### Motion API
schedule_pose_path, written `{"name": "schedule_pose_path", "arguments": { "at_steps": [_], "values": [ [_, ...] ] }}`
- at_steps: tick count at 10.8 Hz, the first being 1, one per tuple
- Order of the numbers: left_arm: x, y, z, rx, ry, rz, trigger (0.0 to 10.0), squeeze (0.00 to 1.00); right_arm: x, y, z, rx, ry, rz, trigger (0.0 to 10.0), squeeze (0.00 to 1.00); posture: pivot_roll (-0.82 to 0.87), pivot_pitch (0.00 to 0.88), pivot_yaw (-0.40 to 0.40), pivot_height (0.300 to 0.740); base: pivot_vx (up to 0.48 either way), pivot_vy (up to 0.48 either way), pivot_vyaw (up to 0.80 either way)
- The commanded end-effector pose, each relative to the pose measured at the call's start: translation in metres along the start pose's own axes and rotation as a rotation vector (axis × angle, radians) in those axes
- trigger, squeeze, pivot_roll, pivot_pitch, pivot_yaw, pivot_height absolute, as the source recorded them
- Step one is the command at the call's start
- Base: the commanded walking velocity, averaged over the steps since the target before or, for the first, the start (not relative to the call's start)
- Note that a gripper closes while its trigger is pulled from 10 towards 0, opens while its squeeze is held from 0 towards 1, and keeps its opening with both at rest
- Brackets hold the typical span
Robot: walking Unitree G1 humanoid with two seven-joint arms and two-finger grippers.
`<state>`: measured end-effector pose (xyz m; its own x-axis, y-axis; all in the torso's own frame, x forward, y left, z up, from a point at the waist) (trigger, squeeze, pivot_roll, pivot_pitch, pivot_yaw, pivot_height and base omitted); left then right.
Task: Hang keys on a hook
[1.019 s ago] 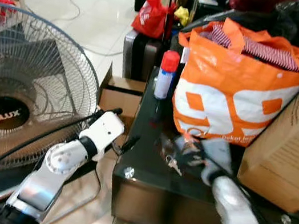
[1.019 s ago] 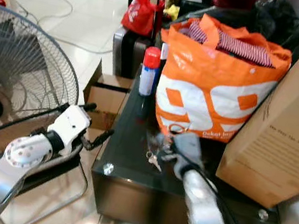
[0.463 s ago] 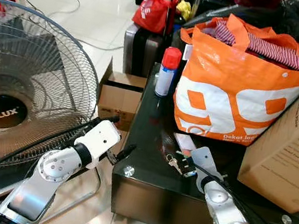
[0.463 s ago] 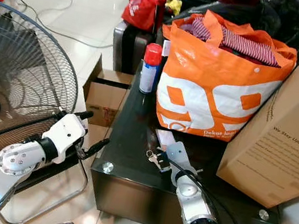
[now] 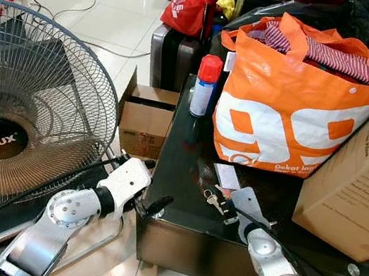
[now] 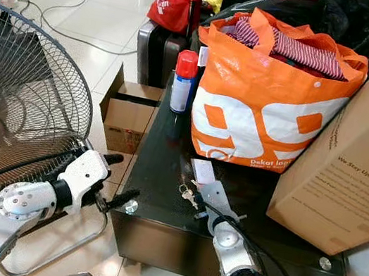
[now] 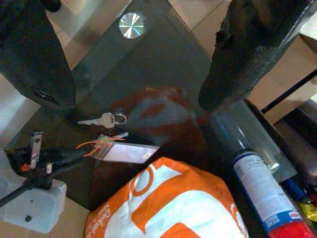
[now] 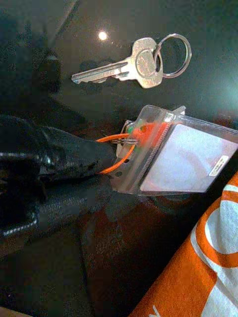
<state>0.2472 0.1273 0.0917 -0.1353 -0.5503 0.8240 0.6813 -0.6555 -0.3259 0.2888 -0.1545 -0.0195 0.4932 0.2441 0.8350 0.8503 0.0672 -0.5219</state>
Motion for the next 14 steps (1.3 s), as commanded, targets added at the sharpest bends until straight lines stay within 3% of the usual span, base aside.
{"name": "schedule_pose_path", "arguments": {
  "at_steps": [1, 6, 9, 11, 12, 13, 14],
  "values": [
    [0.005, 0.0, 0.002, -0.008, 0.019, -0.008, 10.0, 0.0, 0.002, 0.001, 0.0, 0.004, 0.01, -0.01, 10.0, 1.0, -0.01, 0.087, 0.002, 0.74, 0.0, 0.0, 0.0],
    [0.006, 0.0, 0.007, -0.037, 0.028, -0.017, 10.0, 0.0, -0.003, -0.001, 0.007, 0.133, 0.111, 0.007, 10.0, 1.0, -0.01, 0.097, 0.0, 0.74, 0.0, 0.0, 0.0],
    [0.008, 0.002, 0.011, -0.038, 0.036, -0.023, 10.0, 0.0, 0.017, 0.002, -0.002, 0.143, 0.235, -0.083, 10.0, 1.0, 0.0, 0.107, 0.002, 0.74, 0.0, 0.0, 0.0],
    [0.009, 0.001, 0.011, -0.045, 0.041, -0.025, 10.0, 0.0, 0.014, 0.006, -0.011, 0.076, 0.232, -0.008, 10.0, 1.0, 0.01, 0.117, 0.009, 0.74, 0.0, 0.0, 0.0],
    [0.01, 0.0, 0.012, -0.053, 0.044, -0.024, 10.0, 0.0, 0.011, 0.007, -0.013, 0.058, 0.229, 0.049, 10.0, 0.89, 0.02, 0.127, 0.016, 0.74, 0.0, 0.0, 0.0],
    [0.01, -0.001, 0.012, -0.056, 0.046, -0.024, 10.0, 0.0, 0.012, 0.008, -0.013, 0.059, 0.233, 0.052, 10.0, 0.0, 0.02, 0.13, 0.02, 0.74, 0.0, 0.0, 0.0],
    [0.011, -0.003, 0.013, -0.069, 0.051, -0.02, 10.0, 0.0, 0.014, 0.009, -0.012, 0.052, 0.229, 0.067, 10.0, 0.0, 0.03, 0.14, 0.03, 0.74, 0.0, 0.0, 0.0]
  ]
}}
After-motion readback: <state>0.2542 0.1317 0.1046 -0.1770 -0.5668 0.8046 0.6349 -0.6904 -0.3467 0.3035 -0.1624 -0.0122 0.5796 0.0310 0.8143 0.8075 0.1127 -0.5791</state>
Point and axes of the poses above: a point about 5 cm out from each wrist's last joint towards the gripper, its own y axis pointing out of the wrist towards the gripper, its own x axis along the axis of the wrist's last joint, z = x × y, the point moved 1 cm from there along y, pointing out of the wrist towards the gripper, and after that the axes turned 15 degrees about y, right-handed, at the moved point
